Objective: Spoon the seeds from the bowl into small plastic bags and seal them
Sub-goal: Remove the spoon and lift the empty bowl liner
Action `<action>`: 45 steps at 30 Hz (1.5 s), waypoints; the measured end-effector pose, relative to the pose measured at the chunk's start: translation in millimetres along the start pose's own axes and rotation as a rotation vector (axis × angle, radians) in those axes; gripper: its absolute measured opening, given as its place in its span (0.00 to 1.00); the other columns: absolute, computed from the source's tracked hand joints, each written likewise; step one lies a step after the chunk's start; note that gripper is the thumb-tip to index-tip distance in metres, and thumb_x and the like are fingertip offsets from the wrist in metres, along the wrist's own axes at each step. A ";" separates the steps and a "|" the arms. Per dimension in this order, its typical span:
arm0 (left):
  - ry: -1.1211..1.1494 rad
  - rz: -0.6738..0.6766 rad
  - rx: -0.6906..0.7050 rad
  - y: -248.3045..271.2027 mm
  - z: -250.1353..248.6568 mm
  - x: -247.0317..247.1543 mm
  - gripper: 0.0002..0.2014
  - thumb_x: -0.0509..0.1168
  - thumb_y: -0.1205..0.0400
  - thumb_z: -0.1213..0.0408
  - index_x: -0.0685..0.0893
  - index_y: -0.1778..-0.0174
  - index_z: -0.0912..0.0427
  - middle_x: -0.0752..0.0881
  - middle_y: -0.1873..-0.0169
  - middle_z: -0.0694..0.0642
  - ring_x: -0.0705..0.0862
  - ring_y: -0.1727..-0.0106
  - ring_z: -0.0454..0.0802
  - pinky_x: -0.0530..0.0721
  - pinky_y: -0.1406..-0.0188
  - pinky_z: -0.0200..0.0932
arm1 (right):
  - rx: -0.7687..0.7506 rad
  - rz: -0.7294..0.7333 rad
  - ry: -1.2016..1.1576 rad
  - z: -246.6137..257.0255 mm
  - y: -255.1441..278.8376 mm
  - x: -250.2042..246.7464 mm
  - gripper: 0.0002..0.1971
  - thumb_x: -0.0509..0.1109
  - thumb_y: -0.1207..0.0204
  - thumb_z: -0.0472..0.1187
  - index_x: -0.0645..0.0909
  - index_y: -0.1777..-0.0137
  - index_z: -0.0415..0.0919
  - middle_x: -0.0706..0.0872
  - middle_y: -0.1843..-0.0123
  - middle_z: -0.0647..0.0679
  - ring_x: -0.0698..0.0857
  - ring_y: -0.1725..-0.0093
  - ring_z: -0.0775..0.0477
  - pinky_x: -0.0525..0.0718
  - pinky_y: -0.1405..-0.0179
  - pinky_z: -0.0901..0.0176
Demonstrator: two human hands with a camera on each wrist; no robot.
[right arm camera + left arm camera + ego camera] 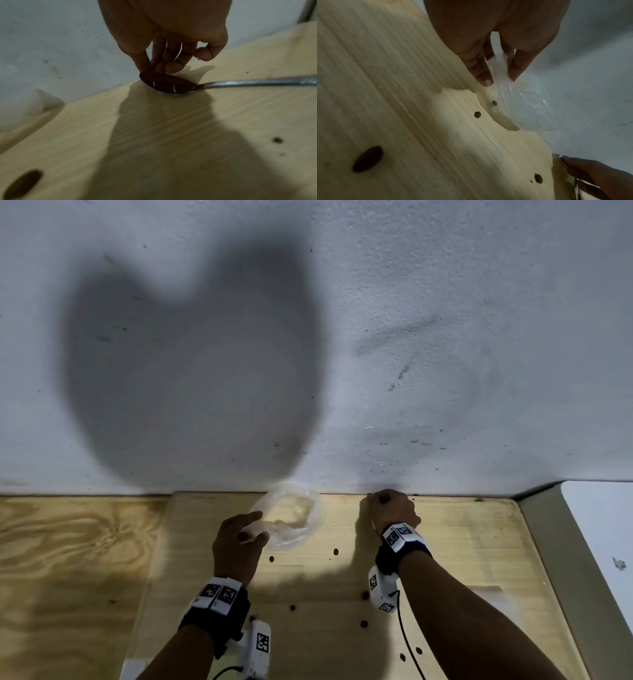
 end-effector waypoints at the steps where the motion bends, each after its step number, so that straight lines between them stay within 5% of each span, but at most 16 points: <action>1: 0.000 0.001 -0.003 0.5 -0.6 0.5 0.18 0.75 0.27 0.72 0.87 0.49 0.44 0.81 0.43 0.51 0.83 0.53 0.52 0.75 0.59 0.29 | -0.034 -0.003 -0.013 1.8 3.6 -2.1 0.07 0.68 0.23 0.46 0.84 0.61 0.49 0.80 0.66 0.51 0.80 0.60 0.42 0.79 0.42 0.51; 4: -0.009 0.008 -0.012 3.4 -2.1 2.4 0.17 0.75 0.27 0.72 0.87 0.48 0.45 0.80 0.43 0.49 0.82 0.55 0.49 0.74 0.61 0.27 | -0.134 0.017 -0.171 0.2 8.1 -5.5 0.09 0.67 0.21 0.41 0.82 0.63 0.44 0.81 0.68 0.51 0.80 0.61 0.44 0.76 0.57 0.59; 7: -0.006 0.008 -0.007 7.5 -2.9 3.2 0.17 0.75 0.27 0.73 0.88 0.47 0.47 0.80 0.41 0.51 0.82 0.54 0.50 0.76 0.59 0.30 | -0.171 0.024 -0.299 -16.9 6.8 -6.7 0.10 0.70 0.24 0.38 0.80 0.66 0.37 0.86 0.67 0.45 0.84 0.60 0.41 0.79 0.58 0.57; 11: -0.009 0.011 -0.015 15.2 -2.3 5.2 0.17 0.76 0.27 0.71 0.89 0.44 0.52 0.81 0.39 0.54 0.83 0.54 0.52 0.78 0.57 0.37 | -0.073 0.124 -0.590 -39.4 24.8 -15.8 0.07 0.72 0.29 0.31 0.80 0.67 0.33 0.87 0.71 0.38 0.85 0.72 0.44 0.87 0.66 0.53; 16: -0.009 0.024 0.004 30.9 -4.5 10.1 0.17 0.76 0.26 0.71 0.89 0.42 0.54 0.80 0.39 0.54 0.82 0.55 0.50 0.75 0.68 0.22 | 0.081 0.352 -0.916 -65.1 52.8 -21.5 0.08 0.65 0.25 0.25 0.84 0.62 0.33 0.84 0.69 0.39 0.81 0.73 0.44 0.79 0.73 0.59; 20: -0.004 0.036 0.023 49.6 -7.8 14.5 0.18 0.76 0.27 0.71 0.89 0.43 0.52 0.81 0.38 0.55 0.83 0.55 0.52 0.78 0.56 0.37 | 0.232 0.353 -0.929 -105.4 61.0 -23.1 0.09 0.58 0.31 0.26 0.78 0.67 0.33 0.76 0.72 0.41 0.70 0.76 0.45 0.69 0.74 0.59; 23: 0.001 0.059 0.035 60.8 -10.1 19.6 0.18 0.76 0.27 0.72 0.89 0.43 0.52 0.82 0.38 0.56 0.84 0.55 0.55 0.78 0.55 0.39 | 0.214 0.303 -0.830 -130.1 67.9 -34.7 0.13 0.60 0.32 0.24 0.75 0.74 0.38 0.69 0.75 0.45 0.62 0.76 0.48 0.62 0.74 0.60; 26: -0.002 0.076 0.037 69.3 -10.8 24.7 0.18 0.76 0.27 0.72 0.89 0.42 0.52 0.81 0.39 0.53 0.84 0.55 0.54 0.79 0.54 0.39 | 0.040 0.281 -0.557 -150.6 80.5 -45.0 0.16 0.65 0.33 0.25 0.78 0.77 0.42 0.78 0.75 0.48 0.73 0.73 0.48 0.69 0.70 0.60; 28: 0.006 0.093 0.027 75.7 -11.6 29.3 0.18 0.76 0.27 0.72 0.89 0.43 0.51 0.81 0.40 0.51 0.84 0.55 0.53 0.79 0.52 0.40 | -0.043 0.301 -0.389 -167.3 92.3 -43.2 0.11 0.68 0.33 0.27 0.84 0.72 0.41 0.87 0.68 0.46 0.83 0.63 0.47 0.78 0.62 0.60; 31: 0.025 0.114 0.009 82.6 -11.3 37.1 0.18 0.76 0.28 0.71 0.89 0.44 0.49 0.82 0.41 0.52 0.84 0.54 0.53 0.83 0.50 0.42 | -0.139 0.266 -0.172 -186.6 109.0 -38.9 0.06 0.69 0.28 0.34 0.87 0.61 0.43 0.88 0.64 0.55 0.84 0.59 0.54 0.75 0.63 0.78; 36: 0.098 0.133 -0.083 89.3 -5.7 48.3 0.18 0.76 0.27 0.71 0.89 0.42 0.52 0.84 0.43 0.60 0.83 0.54 0.54 0.75 0.79 0.21 | -0.202 0.262 -0.090 -198.0 130.8 -29.8 0.06 0.73 0.30 0.37 0.83 0.54 0.45 0.85 0.60 0.58 0.84 0.64 0.68 0.75 0.68 0.84; 45: 0.219 0.163 -0.176 90.5 -3.2 50.1 0.19 0.75 0.26 0.73 0.88 0.40 0.55 0.81 0.42 0.58 0.81 0.55 0.52 0.74 0.81 0.20 | -0.299 0.217 0.045 -204.9 136.8 -21.5 0.10 0.71 0.26 0.35 0.77 0.62 0.51 0.79 0.65 0.62 0.81 0.60 0.58 0.75 0.61 0.81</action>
Point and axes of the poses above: each hand's wrist, its own y-axis away from the middle knuckle, its own x-axis out of the palm, z = x × y, the point moved 6 cm from there along -y, towards the middle knuckle
